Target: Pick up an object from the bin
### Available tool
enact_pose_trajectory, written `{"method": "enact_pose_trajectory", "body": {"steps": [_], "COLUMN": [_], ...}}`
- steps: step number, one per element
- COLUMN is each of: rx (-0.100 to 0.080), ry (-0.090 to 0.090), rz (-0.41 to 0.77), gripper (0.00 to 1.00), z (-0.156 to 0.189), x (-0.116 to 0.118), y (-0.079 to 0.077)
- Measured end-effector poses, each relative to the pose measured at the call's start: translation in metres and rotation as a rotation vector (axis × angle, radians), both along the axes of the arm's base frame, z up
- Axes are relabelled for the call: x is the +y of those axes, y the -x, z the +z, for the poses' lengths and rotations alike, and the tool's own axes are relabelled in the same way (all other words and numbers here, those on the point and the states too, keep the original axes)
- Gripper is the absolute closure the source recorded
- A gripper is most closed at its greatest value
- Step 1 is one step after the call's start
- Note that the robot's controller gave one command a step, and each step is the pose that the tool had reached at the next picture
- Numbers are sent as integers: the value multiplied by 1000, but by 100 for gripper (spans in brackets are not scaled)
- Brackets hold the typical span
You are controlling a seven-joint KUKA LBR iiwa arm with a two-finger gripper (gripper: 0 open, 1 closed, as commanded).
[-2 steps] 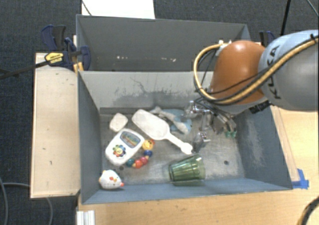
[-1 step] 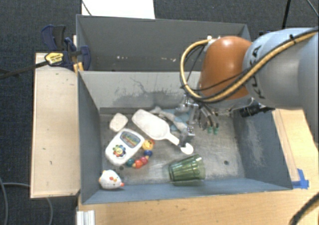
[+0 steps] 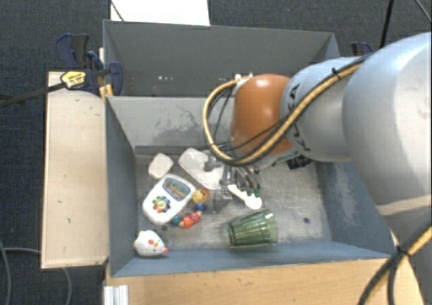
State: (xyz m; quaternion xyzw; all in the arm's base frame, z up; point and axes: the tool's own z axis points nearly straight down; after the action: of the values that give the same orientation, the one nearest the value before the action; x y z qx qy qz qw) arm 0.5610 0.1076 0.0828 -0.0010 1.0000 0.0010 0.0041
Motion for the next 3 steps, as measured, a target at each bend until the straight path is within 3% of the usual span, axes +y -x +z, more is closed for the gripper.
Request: {"method": "enact_pose_trajectory", "body": {"steps": [1, 3], "rx": [-16, -8], "ry": [-10, -8], "rz": [-280, -347], "gripper": [100, 100], "z": [-13, -6], "x": [6, 1], "y": [3, 5]}}
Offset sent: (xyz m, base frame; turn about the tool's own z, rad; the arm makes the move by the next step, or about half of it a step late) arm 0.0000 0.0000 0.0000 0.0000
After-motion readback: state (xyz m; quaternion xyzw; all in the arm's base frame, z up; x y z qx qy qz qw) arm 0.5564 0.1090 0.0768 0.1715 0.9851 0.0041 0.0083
